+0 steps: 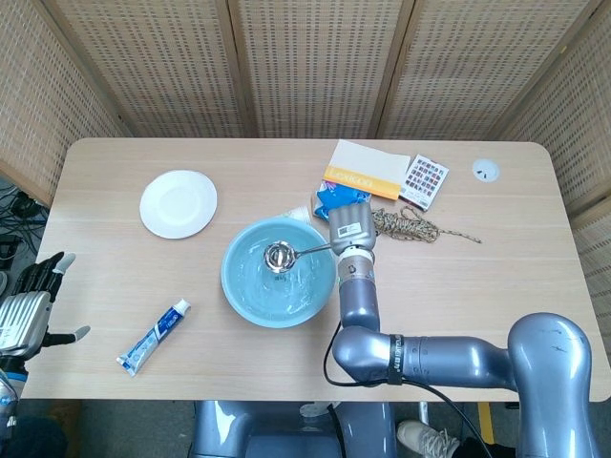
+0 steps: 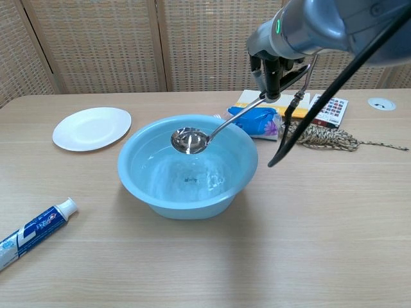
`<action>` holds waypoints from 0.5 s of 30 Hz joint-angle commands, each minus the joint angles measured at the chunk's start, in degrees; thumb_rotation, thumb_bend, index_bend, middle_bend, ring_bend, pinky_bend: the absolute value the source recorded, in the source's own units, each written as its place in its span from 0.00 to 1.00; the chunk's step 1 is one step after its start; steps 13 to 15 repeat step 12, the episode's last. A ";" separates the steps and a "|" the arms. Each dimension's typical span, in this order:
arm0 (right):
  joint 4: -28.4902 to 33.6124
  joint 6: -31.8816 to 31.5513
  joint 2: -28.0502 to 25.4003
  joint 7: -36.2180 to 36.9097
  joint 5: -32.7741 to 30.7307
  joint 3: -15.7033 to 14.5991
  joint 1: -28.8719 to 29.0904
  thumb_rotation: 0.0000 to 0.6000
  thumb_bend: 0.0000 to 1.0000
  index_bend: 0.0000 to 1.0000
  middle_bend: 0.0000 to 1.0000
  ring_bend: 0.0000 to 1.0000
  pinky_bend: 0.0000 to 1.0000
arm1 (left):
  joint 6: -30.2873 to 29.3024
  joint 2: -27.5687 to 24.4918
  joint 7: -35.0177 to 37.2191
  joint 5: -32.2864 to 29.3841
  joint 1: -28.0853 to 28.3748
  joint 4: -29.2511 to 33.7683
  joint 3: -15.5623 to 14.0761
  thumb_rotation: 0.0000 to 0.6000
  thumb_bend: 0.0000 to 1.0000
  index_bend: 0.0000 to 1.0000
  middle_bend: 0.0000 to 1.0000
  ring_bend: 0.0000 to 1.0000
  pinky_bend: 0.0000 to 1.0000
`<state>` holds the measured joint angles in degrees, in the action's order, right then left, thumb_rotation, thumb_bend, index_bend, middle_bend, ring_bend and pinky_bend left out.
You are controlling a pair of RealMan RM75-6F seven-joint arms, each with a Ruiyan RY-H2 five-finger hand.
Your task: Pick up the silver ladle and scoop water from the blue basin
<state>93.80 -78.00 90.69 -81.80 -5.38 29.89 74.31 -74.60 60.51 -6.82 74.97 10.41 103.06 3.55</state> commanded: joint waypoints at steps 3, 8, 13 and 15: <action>1.02 -1.40 -1.11 -1.46 -2.29 0.83 1.21 1.00 0.70 0.84 1.00 1.00 1.00 | 0.10 -0.09 0.17 -0.10 0.07 -0.03 0.01 1.00 0.00 0.00 0.00 0.00 0.00; 1.63 -2.71 -1.76 -2.68 -5.22 2.05 2.46 1.00 0.70 0.84 1.00 1.00 1.00 | -0.13 -0.22 0.30 -0.26 -0.01 0.00 0.08 1.00 0.00 0.00 0.00 0.00 0.00; 2.05 -3.40 -2.24 -3.48 -7.09 3.10 3.42 1.00 0.70 0.84 1.00 1.00 1.00 | -0.24 -0.33 0.37 -0.55 -0.02 0.09 0.22 1.00 0.00 0.00 0.00 0.00 0.00; 2.05 -3.40 -2.24 -3.48 -7.09 3.10 3.42 1.00 0.70 0.84 1.00 1.00 1.00 | -0.24 -0.33 0.37 -0.55 -0.02 0.09 0.22 1.00 0.00 0.00 0.00 0.00 0.00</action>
